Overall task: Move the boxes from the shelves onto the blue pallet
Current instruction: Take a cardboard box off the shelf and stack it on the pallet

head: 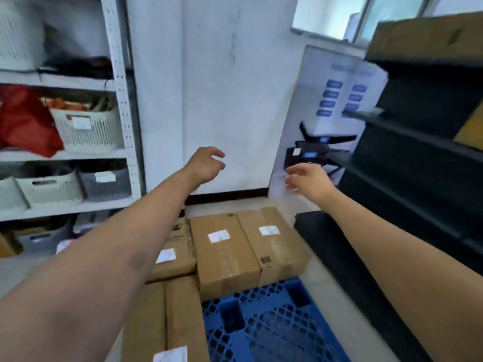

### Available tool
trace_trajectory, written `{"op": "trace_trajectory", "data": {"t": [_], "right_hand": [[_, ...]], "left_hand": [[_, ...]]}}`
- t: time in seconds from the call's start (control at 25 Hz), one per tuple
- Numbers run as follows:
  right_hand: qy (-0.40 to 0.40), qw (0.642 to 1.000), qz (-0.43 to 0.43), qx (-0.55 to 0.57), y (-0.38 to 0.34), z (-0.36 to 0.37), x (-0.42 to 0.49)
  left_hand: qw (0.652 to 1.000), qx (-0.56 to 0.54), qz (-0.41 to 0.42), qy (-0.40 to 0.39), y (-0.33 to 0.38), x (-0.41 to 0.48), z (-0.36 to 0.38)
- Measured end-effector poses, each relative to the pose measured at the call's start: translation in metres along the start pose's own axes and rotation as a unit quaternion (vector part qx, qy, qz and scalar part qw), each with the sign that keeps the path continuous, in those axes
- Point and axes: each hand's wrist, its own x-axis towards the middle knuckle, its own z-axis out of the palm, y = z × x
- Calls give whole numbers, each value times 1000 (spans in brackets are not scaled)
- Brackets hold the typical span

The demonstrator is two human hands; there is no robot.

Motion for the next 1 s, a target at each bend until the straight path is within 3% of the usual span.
{"op": "trace_trajectory", "data": {"t": [0.2, 0.44, 0.6, 0.72, 0.84, 1.0], "right_hand": [[160, 982, -54, -82, -97, -284, -100], [339, 919, -25, -198, -67, -581, -324], [419, 865, 68, -267, -14, -731, -477], [462, 836, 110, -274, 18, -803, -544], [477, 830, 122, -263, 52, -851, -564], [477, 827, 118, -272, 101, -908, -534]], "left_hand": [[975, 7, 216, -51, 279, -60, 93], [902, -29, 410, -133, 513, -229, 294], [847, -50, 469, -246, 609, -351, 446], [823, -36, 486, -290, 653, -399, 523], [822, -21, 481, -303, 685, -409, 585], [851, -24, 466, -241, 719, -362, 653]]}}
